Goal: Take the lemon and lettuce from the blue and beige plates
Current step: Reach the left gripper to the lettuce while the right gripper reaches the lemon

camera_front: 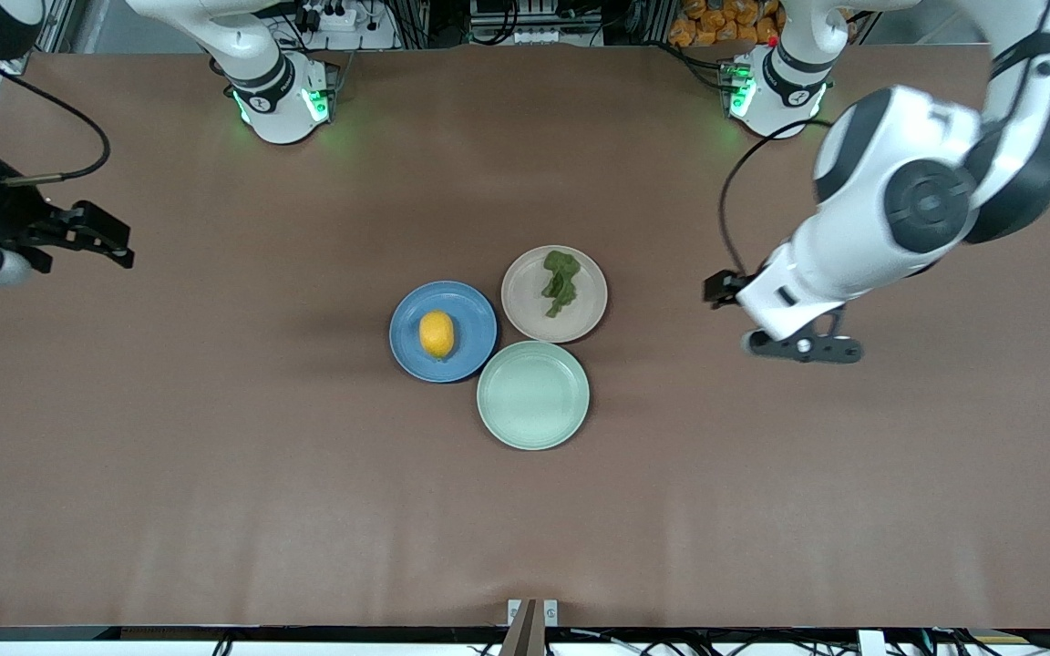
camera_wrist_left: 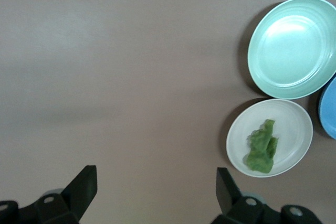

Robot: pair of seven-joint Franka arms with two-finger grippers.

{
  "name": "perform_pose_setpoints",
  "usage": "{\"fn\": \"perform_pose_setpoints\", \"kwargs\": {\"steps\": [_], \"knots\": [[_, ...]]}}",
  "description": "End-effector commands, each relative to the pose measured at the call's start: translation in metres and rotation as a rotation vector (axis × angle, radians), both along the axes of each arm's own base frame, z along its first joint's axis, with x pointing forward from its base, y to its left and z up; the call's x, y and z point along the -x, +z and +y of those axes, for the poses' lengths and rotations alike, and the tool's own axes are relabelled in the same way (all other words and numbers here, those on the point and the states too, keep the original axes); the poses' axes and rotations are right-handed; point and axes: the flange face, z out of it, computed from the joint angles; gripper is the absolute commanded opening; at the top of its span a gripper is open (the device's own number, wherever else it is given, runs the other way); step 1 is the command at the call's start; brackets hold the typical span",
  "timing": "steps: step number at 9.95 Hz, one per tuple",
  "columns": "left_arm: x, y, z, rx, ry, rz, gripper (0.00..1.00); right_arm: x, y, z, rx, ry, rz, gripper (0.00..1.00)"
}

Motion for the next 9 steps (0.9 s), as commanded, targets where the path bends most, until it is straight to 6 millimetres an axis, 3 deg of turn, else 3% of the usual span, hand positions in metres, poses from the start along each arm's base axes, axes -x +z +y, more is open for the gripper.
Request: {"fn": "perform_pose_setpoints", "kwargs": {"steps": [1, 5, 9], "knots": [[0.009, -0.028, -0.046, 0.004, 0.064, 0.006, 1.0, -0.003, -0.012, 0.018, -0.008, 0.023, 0.047, 1.0], [0.034, -0.082, -0.116, -0.012, 0.074, 0.037, 1.0, -0.01, -0.053, 0.084, 0.013, 0.108, 0.114, 1.0], [0.059, -0.132, -0.159, -0.063, 0.014, 0.078, 1.0, -0.017, -0.111, 0.161, 0.042, 0.075, 0.151, 1.0]]}}
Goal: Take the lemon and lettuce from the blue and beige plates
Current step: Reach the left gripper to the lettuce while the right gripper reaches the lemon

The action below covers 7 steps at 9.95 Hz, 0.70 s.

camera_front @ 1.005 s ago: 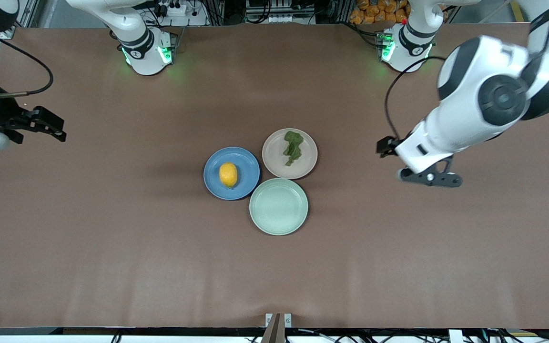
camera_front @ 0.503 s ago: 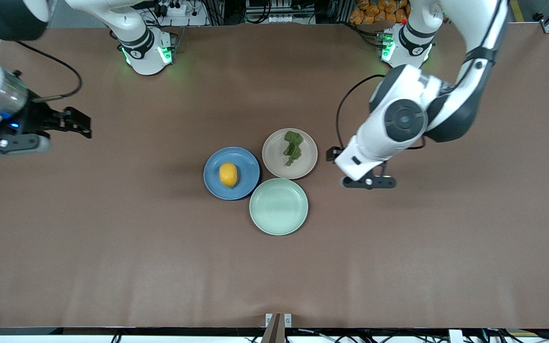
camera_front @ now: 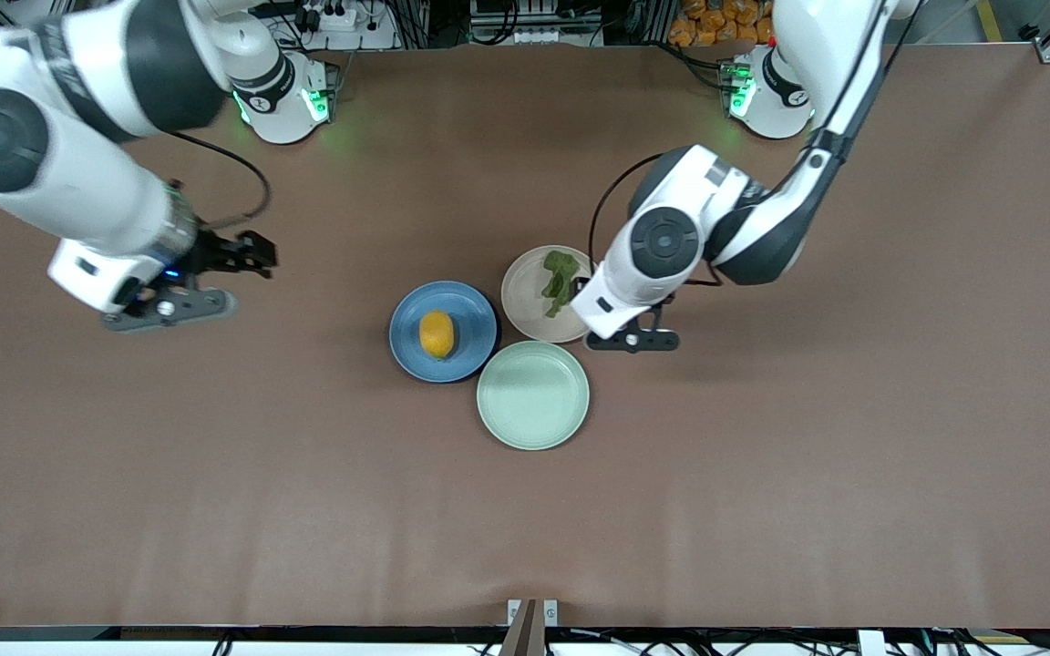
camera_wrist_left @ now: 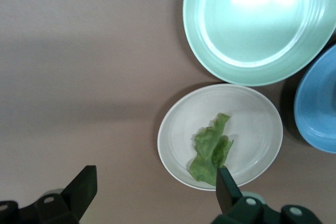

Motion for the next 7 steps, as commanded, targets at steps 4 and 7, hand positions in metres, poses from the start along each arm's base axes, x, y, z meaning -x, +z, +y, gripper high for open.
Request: {"fn": "perform_pose_setpoints", "kwargs": {"steps": [4, 7], "knots": [[0.011, -0.045, -0.027, -0.024, -0.004, 0.008, 1.0, -0.015, -0.064, 0.057, -0.054, -0.03, 0.016, 1.0], [0.023, -0.065, -0.042, -0.042, 0.035, 0.028, 1.0, -0.02, -0.104, 0.086, -0.068, -0.006, 0.024, 1.0]]}}
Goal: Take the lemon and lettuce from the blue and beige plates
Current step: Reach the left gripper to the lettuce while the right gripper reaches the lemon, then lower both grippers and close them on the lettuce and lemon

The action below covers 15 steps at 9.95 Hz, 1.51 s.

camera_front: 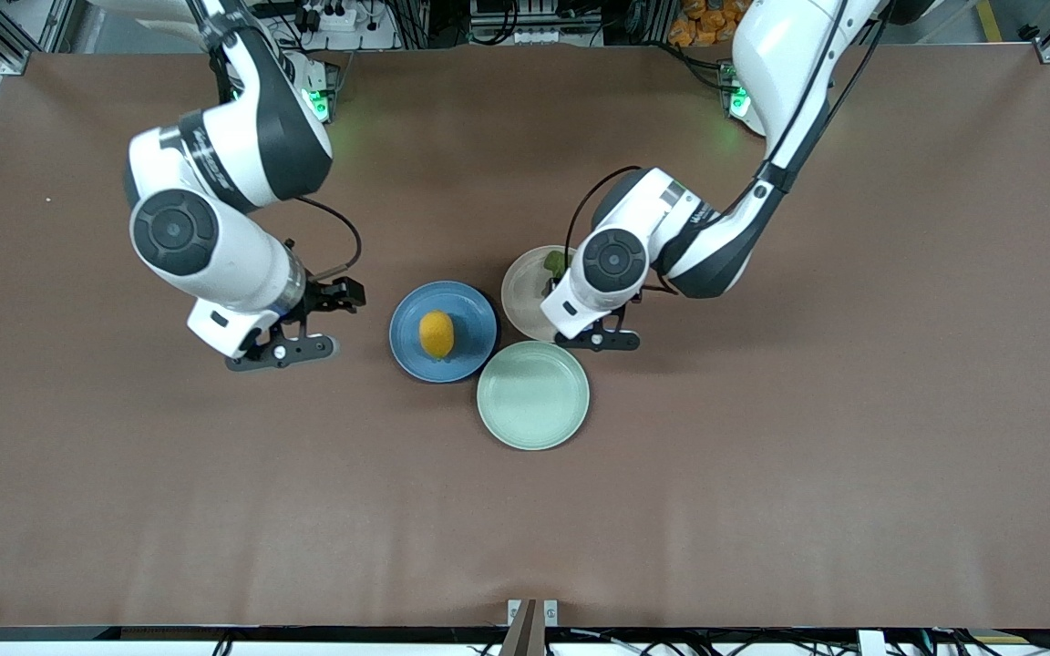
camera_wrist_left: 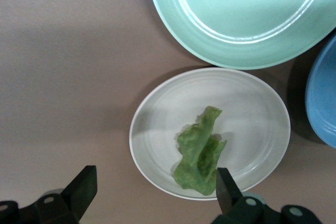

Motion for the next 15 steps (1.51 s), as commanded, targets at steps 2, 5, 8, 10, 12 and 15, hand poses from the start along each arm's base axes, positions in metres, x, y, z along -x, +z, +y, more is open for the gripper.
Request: {"fn": "perform_pose_setpoints", "kwargs": {"steps": [2, 5, 8, 10, 12, 15], "knots": [[0.007, -0.021, -0.019, -0.05, 0.158, -0.025, 1.0, 0.006, -0.048, 0.042, -0.018, 0.03, -0.009, 1.0], [0.026, -0.038, -0.039, -0.055, 0.145, -0.018, 1.0, 0.018, -0.079, 0.065, -0.018, 0.017, -0.039, 1.0], [0.032, -0.057, -0.041, -0.069, 0.119, 0.002, 1.0, 0.027, -0.122, 0.077, -0.015, 0.033, -0.055, 1.0], [0.041, -0.062, -0.049, -0.073, 0.103, 0.01, 1.0, 0.035, -0.136, 0.081, -0.018, 0.027, -0.072, 1.0], [0.05, -0.076, -0.053, -0.087, 0.087, 0.025, 1.0, 0.037, -0.158, 0.089, -0.011, 0.02, -0.076, 1.0], [0.055, -0.086, -0.056, -0.095, 0.082, 0.037, 1.0, 0.047, -0.183, 0.1, 0.0, -0.013, -0.08, 1.0]]}}
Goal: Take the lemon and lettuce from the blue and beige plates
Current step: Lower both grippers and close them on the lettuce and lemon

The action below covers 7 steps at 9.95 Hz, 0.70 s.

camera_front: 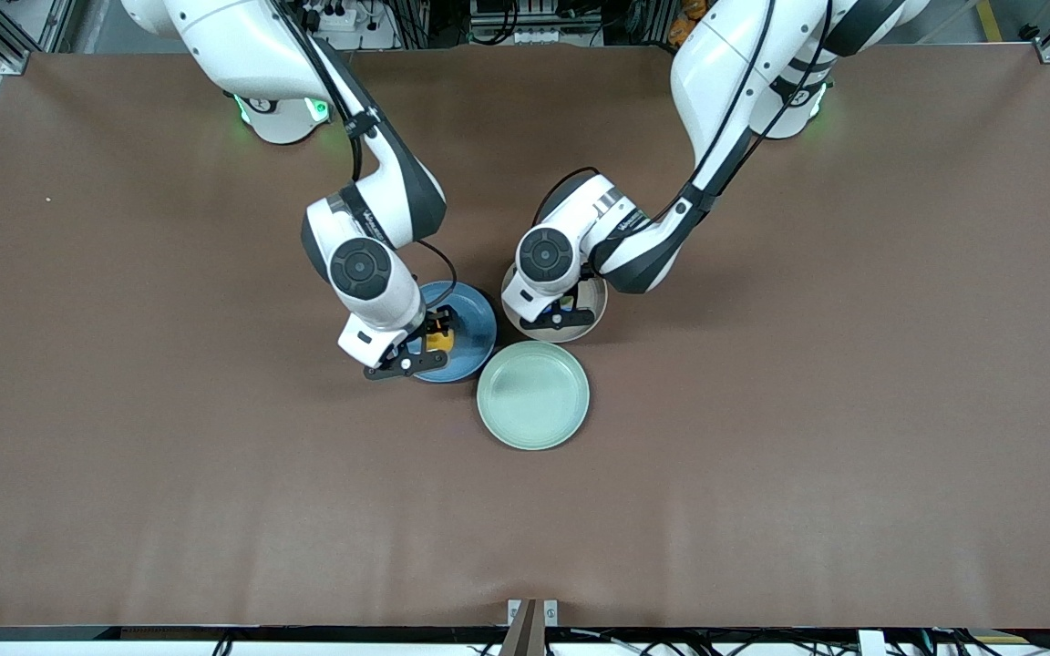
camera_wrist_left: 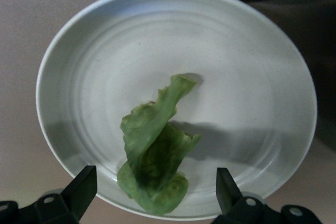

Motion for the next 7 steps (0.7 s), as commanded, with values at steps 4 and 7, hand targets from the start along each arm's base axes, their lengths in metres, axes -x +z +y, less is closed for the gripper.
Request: {"fn": "perform_pose_setpoints", "kwargs": {"steps": [4, 7], "knots": [[-0.003, -0.013, -0.003, -0.002, 0.002, -0.024, 1.0, 0.022, -0.036, 0.008, -0.014, -0.061, -0.041, 1.0], [-0.005, -0.013, -0.002, 0.003, 0.017, -0.027, 0.65, 0.027, -0.049, 0.012, -0.01, -0.057, -0.042, 1.0]]}}
